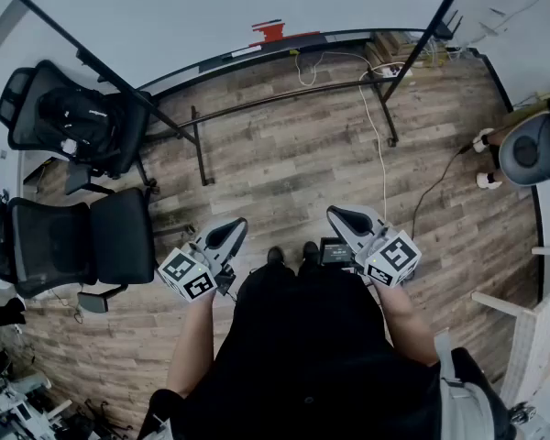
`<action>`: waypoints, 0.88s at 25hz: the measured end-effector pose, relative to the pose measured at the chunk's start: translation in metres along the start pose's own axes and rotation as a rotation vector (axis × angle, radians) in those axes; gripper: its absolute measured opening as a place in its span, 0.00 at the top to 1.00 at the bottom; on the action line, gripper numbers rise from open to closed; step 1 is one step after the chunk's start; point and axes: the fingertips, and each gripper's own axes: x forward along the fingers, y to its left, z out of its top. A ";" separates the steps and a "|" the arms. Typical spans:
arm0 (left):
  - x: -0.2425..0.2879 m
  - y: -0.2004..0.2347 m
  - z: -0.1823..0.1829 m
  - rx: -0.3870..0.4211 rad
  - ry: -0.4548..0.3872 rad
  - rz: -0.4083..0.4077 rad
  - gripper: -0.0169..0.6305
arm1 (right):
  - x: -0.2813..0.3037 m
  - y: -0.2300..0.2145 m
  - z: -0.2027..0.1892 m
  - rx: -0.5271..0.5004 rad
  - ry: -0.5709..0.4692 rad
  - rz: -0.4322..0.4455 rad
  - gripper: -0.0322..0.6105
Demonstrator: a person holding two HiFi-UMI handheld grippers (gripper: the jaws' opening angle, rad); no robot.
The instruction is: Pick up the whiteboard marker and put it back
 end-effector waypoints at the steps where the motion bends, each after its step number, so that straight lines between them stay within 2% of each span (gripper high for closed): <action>1: 0.001 0.000 0.004 0.031 -0.003 -0.010 0.96 | 0.005 -0.001 -0.002 -0.005 0.009 0.009 0.92; 4: 0.003 -0.004 0.014 0.106 -0.013 -0.045 0.96 | 0.022 -0.003 -0.007 -0.007 0.055 0.023 0.92; 7: -0.008 -0.011 0.009 0.136 0.008 -0.093 0.96 | 0.032 0.010 0.007 -0.025 0.049 0.026 0.92; 11: -0.032 0.003 -0.003 0.117 0.044 -0.102 0.96 | 0.042 0.022 0.007 -0.024 0.060 -0.005 0.92; 17: -0.072 0.029 0.001 0.118 -0.014 -0.050 0.96 | 0.059 0.036 0.003 -0.026 0.055 -0.072 0.92; 19: -0.081 0.040 -0.006 0.083 -0.023 -0.034 0.96 | 0.065 0.043 0.003 -0.036 0.058 -0.082 0.92; 22: -0.090 0.042 -0.007 0.037 -0.045 -0.066 0.96 | 0.068 0.049 0.008 -0.051 0.070 -0.090 0.92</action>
